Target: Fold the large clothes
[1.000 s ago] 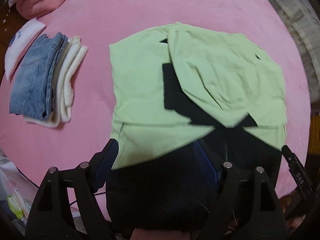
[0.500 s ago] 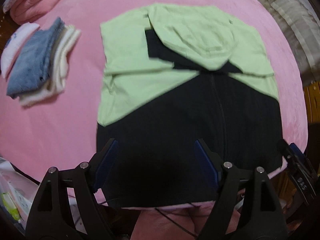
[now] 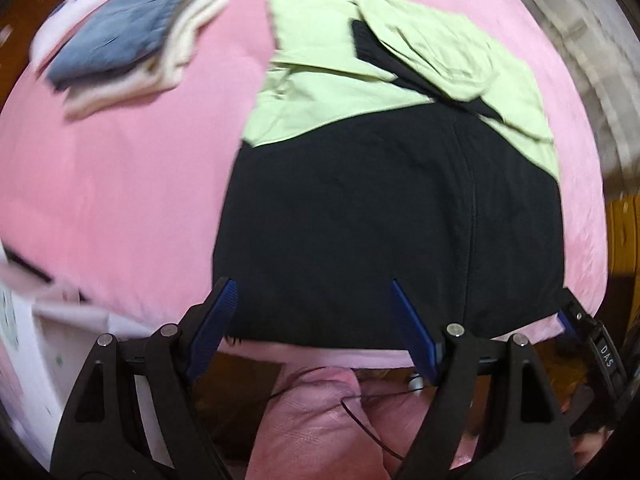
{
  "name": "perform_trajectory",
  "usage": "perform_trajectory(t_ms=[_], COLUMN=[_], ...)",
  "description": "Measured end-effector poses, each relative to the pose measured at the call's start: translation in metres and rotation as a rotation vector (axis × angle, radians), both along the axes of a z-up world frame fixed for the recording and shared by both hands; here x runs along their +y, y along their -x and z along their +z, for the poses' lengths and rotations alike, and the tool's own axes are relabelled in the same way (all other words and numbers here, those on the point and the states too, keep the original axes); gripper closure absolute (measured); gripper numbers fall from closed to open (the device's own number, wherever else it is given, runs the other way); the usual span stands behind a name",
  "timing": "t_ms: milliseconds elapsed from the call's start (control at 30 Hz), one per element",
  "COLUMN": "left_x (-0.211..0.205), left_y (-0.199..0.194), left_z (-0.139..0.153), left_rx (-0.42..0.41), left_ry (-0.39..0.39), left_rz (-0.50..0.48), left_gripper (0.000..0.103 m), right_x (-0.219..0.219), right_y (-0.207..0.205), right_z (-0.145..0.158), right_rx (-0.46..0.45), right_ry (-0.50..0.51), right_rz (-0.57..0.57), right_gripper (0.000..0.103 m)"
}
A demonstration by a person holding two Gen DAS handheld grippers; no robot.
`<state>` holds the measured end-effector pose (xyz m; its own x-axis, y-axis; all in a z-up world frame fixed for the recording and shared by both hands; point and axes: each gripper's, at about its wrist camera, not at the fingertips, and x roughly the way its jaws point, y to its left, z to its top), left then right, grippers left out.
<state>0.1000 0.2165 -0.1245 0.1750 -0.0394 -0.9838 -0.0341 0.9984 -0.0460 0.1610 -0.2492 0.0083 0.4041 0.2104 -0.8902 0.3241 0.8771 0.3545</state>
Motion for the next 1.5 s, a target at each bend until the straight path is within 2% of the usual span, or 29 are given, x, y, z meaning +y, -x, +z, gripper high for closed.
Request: perform_trajectory(t_ms=[67, 200, 267, 333, 433, 533, 600, 700, 833, 933, 1033, 1133, 1267, 1333, 1400, 1500], left_x=[0.014, 0.031, 0.036, 0.042, 0.05, 0.055, 0.062, 0.074, 0.092, 0.103, 0.116, 0.126, 0.138, 0.143, 0.147, 0.151], left_y=[0.017, 0.044, 0.055, 0.067, 0.082, 0.09, 0.094, 0.097, 0.091, 0.09, 0.09, 0.093, 0.095, 0.094, 0.094, 0.085], left_z=[0.013, 0.027, 0.031, 0.033, 0.031, 0.025, 0.016, 0.003, -0.028, -0.047, -0.071, -0.102, -0.133, -0.145, -0.155, -0.169], left_rx=[-0.02, -0.077, -0.092, -0.127, -0.148, -0.126, -0.098, -0.084, -0.011, 0.052, 0.135, 0.262, 0.33, 0.351, 0.375, 0.423], left_ry=[0.0, 0.057, 0.014, -0.001, -0.003, -0.014, 0.002, 0.039, 0.073, 0.116, 0.216, 0.309, 0.302, 0.315, 0.324, 0.296], left_rz=[0.079, 0.187, 0.235, 0.278, 0.307, 0.305, 0.314, 0.335, 0.352, 0.395, 0.465, 0.542, 0.61, 0.641, 0.665, 0.656], left_gripper=[0.027, 0.027, 0.027, 0.027, 0.027, 0.027, 0.027, 0.027, 0.027, 0.027, 0.027, 0.027, 0.026, 0.025, 0.025, 0.025], right_x=[-0.014, -0.037, -0.048, -0.062, -0.093, -0.133, -0.159, -0.183, -0.201, -0.21, -0.221, -0.235, -0.249, -0.253, -0.254, -0.252], right_y=[0.017, 0.054, 0.074, 0.087, 0.104, 0.115, 0.124, 0.129, 0.127, 0.123, 0.123, 0.126, 0.129, 0.128, 0.122, 0.107], right_z=[0.005, 0.026, 0.031, 0.031, 0.023, 0.017, 0.01, -0.004, -0.024, -0.04, -0.06, -0.086, -0.106, -0.11, -0.113, -0.112], right_rx=[-0.027, -0.077, -0.097, -0.083, -0.062, -0.037, -0.005, 0.026, 0.072, 0.096, 0.125, 0.15, 0.169, 0.17, 0.177, 0.201], right_ry=[-0.033, 0.025, 0.075, 0.077, 0.031, -0.004, -0.036, -0.07, -0.075, -0.119, -0.18, -0.308, -0.329, -0.331, -0.321, -0.265], right_rz=[-0.019, 0.004, 0.047, 0.046, -0.024, -0.152, -0.244, -0.32, -0.371, -0.44, -0.553, -0.675, -0.821, -0.846, -0.829, -0.761], right_gripper=[0.02, 0.02, 0.02, 0.02, 0.02, 0.02, 0.02, 0.02, 0.02, 0.02, 0.02, 0.02, 0.02, 0.02, 0.021, 0.021])
